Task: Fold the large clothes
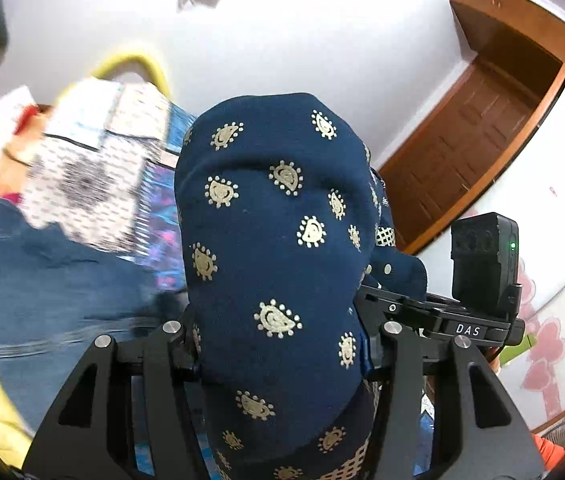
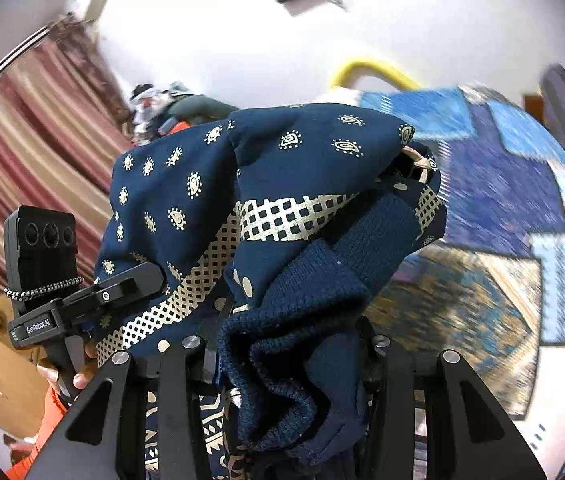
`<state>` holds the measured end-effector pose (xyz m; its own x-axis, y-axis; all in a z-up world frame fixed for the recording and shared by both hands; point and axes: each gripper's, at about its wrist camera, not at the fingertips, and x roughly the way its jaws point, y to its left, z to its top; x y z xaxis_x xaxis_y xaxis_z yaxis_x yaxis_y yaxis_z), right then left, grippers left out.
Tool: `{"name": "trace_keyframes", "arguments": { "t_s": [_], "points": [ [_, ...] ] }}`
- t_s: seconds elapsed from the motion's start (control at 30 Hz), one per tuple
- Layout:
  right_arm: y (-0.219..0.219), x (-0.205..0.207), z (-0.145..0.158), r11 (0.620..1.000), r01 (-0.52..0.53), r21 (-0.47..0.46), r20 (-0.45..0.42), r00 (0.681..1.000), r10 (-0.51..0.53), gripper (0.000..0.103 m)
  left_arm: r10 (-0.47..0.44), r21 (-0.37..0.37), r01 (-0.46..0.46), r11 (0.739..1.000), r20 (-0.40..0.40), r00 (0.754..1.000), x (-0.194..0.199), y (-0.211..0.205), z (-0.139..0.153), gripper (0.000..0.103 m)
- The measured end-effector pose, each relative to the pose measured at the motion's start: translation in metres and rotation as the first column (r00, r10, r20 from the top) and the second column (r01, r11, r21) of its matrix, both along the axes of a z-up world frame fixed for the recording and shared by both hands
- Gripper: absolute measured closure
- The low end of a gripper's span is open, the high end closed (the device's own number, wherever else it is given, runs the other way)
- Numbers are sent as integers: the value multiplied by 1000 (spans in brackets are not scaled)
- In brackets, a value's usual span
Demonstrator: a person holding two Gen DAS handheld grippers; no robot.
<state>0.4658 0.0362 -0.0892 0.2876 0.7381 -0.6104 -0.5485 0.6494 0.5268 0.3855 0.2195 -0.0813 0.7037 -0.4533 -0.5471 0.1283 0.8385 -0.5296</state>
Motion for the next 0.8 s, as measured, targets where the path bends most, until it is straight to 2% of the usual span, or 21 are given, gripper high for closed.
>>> {"name": "trace_keyframes", "arguments": {
  "t_s": [0.07, 0.13, 0.27, 0.37, 0.5, 0.6, 0.63, 0.73, 0.8],
  "points": [
    [2, -6, 11, 1000, -24, -2, 14, 1000, 24, 63, 28, 7, -28, 1000, -2, 1000, -8, 20, 2, 49],
    [3, -4, 7, 999, -49, -3, 5, 999, 49, 63, 65, 11, -65, 998, -17, 998, -19, 45, -4, 49],
    [8, 13, -36, 996, -85, -22, -41, 996, 84, 63, 128, 3, -128, 992, -67, 990, -28, 86, -28, 49],
    [48, 16, -62, 993, -113, -42, -92, 990, 109, 63, 161, -37, -168, 985, -141, 977, -26, 120, -69, 49],
    [91, 29, -113, 983, -156, -98, -175, 975, 138, 63, 177, -77, -201, 977, -245, 953, -13, 150, -126, 49],
    [111, 39, -158, 975, -170, -143, -241, 962, 132, 63, 178, -122, -230, 965, -336, 925, -3, 168, -172, 47],
    [117, 43, -171, 972, -173, -161, -260, 957, 127, 63, 184, -134, -242, 961, -342, 922, -3, 172, -182, 46],
    [124, 48, -181, 967, -193, -166, -222, 963, 154, 59, 151, -230, -231, 945, -318, 936, -7, 187, -197, 42],
    [125, 47, -178, 958, -227, -177, -186, 963, 194, 57, 145, -238, -230, 944, -328, 933, -11, 187, -196, 41]
  ]
}}
